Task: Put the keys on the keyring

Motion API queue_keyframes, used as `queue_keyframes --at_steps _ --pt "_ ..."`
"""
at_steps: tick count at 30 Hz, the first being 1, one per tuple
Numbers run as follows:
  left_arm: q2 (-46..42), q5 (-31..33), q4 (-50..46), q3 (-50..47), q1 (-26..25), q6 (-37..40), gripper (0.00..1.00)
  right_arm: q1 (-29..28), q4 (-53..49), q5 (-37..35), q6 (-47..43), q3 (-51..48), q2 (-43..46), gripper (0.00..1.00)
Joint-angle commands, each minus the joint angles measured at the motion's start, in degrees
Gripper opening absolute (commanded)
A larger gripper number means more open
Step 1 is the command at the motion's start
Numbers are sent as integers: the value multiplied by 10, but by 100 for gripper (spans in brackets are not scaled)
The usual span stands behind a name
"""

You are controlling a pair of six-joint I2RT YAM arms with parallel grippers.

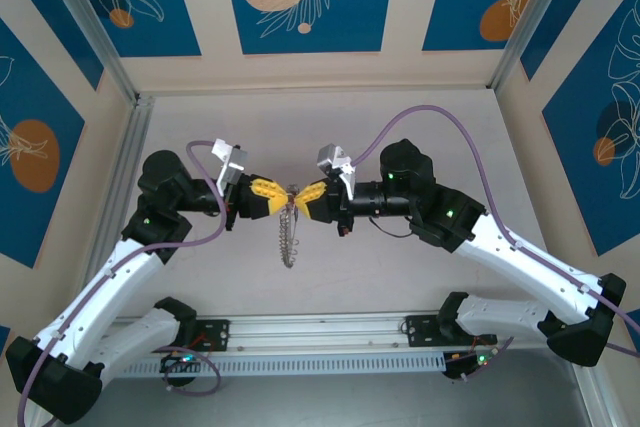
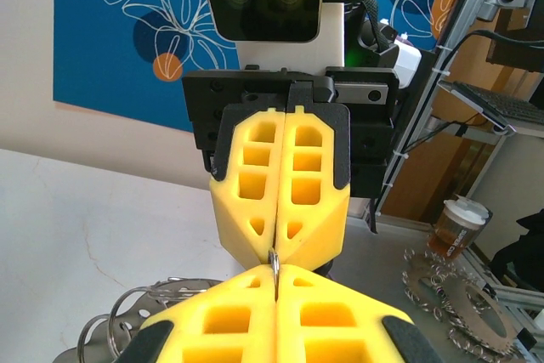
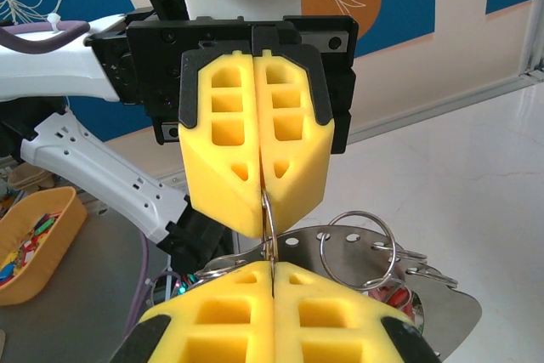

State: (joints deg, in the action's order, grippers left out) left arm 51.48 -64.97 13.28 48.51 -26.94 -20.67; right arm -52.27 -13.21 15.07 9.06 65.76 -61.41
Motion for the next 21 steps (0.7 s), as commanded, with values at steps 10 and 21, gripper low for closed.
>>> queue_keyframes --at_steps 10,21 --pt "-10 -22 11 18 -9 12 0 9 8 -20 9 10 18 0" --pt "-9 -20 9 21 -10 11 0 13 20 -3 9 15 7 0"
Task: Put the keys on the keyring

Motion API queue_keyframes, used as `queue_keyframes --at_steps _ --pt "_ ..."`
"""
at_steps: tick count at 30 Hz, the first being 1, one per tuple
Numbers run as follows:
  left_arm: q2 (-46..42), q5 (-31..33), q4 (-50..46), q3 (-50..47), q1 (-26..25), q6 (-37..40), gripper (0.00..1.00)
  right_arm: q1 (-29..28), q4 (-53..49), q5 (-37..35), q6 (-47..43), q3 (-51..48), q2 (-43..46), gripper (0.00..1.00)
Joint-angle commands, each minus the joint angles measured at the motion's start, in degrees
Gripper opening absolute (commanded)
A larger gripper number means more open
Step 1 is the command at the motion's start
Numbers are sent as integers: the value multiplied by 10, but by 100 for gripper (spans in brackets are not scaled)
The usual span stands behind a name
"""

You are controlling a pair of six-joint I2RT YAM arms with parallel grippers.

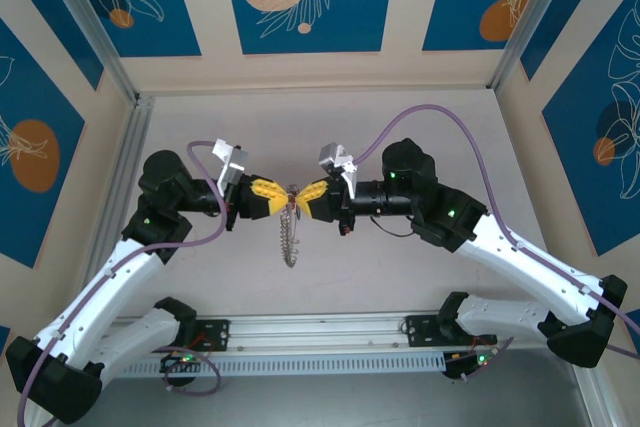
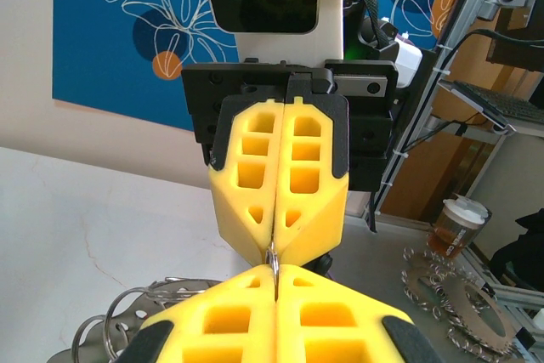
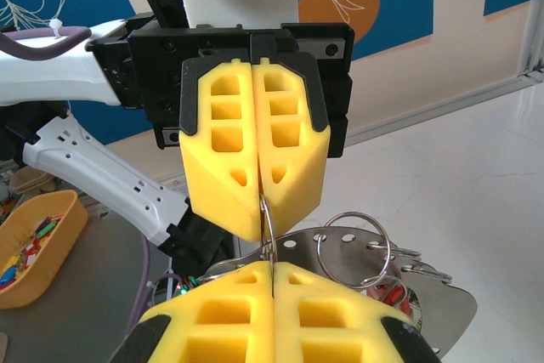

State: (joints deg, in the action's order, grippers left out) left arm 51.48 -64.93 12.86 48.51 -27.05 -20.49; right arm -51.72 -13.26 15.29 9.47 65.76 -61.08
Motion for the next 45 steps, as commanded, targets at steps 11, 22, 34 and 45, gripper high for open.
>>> queue_keyframes --at_steps 11,22,34,45 --pt "-8 -21 7 23 -10 12 0 11 26 13 -2 28 -10 0" --pt "-10 -20 -5 25 -10 16 0 13 30 20 -9 24 -9 0" --pt "1 -19 -9 32 -10 19 0 5 28 13 -45 14 -4 0" --pt "6 -18 -27 41 -12 25 0 -41 -11 -43 -115 32 -10 0"
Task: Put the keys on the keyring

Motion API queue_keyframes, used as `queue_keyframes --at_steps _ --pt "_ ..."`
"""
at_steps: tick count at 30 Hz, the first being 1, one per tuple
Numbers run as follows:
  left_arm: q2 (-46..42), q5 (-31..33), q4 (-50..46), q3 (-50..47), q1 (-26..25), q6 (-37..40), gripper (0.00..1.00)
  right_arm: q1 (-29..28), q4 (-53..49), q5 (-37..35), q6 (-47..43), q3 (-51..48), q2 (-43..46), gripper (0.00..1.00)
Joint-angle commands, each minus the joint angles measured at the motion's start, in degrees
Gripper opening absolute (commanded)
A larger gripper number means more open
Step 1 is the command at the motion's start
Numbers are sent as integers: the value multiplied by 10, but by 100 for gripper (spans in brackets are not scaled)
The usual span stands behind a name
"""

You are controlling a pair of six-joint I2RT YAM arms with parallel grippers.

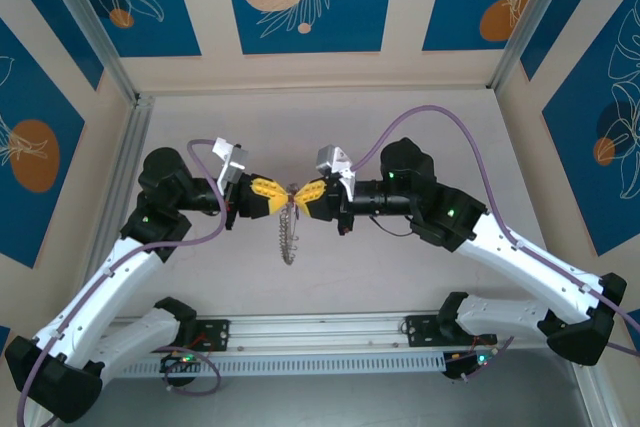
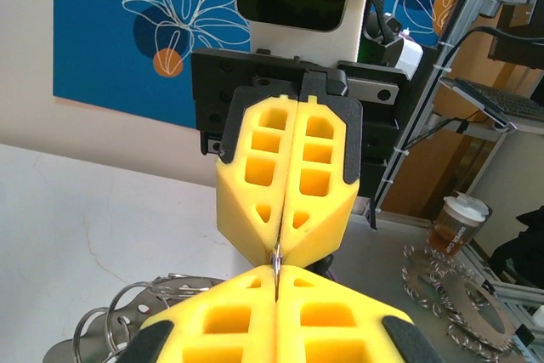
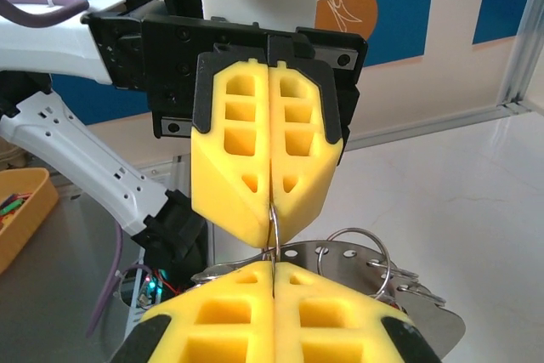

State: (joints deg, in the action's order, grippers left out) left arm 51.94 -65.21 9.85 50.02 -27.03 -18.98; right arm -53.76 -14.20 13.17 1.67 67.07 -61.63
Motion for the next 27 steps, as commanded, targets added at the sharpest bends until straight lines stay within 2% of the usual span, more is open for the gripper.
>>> queue_keyframes --at_steps 1,13,21,27 --pt "2 -15 0 27 -12 11 0 -26 -5 -26 -43 22 -6 0" --pt "1 -10 -22 34 -16 26 0 -66 -27 -81 -100 41 -16 0" --pt "3 -5 -26 36 -16 27 0 -99 -49 -146 -144 50 -24 0" --pt "2 -6 -36 39 -17 34 0 -97 -45 -156 -140 54 -24 0"
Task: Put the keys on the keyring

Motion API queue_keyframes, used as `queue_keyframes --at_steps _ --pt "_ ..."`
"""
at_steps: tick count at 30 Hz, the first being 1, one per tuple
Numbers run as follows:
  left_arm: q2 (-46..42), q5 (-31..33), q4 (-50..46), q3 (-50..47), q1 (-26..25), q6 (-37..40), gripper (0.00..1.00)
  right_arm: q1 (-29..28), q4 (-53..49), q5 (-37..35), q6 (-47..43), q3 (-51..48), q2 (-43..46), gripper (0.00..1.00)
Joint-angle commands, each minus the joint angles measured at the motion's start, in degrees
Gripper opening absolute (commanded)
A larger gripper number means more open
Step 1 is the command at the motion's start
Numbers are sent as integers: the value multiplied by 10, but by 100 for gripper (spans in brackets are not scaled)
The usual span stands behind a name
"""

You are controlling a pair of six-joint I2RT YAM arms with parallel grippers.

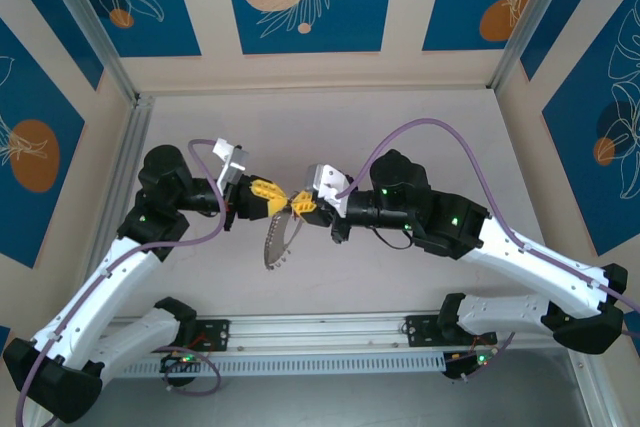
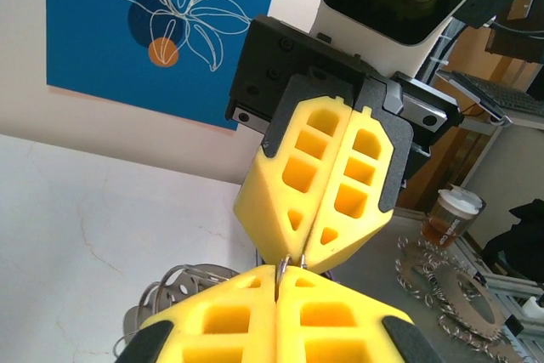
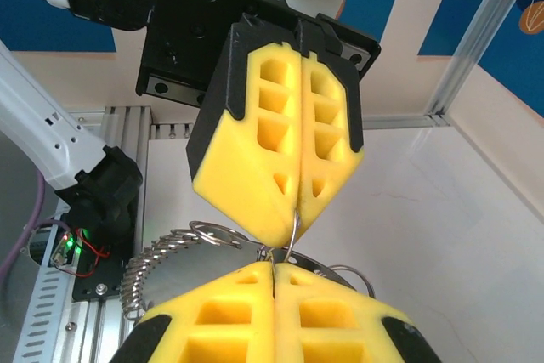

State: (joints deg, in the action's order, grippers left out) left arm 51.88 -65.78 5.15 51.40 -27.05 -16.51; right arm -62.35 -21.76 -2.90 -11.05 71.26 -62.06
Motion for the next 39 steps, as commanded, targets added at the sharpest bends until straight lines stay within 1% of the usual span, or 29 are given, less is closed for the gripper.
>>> queue_keyframes --at_steps 1,5,17,36,39 --pt "3 1 10 25 -18 11 0 -8 31 10 -8 13 -19 0" --pt "3 3 -6 27 -18 23 0 9 41 33 11 16 -18 0" --pt "3 4 -13 31 -19 31 0 44 55 86 48 20 -18 0" --pt "7 6 -27 36 -26 40 0 49 76 105 45 9 -12 0" --pt "6 7 -28 36 -27 41 0 48 92 108 42 -1 -5 0"
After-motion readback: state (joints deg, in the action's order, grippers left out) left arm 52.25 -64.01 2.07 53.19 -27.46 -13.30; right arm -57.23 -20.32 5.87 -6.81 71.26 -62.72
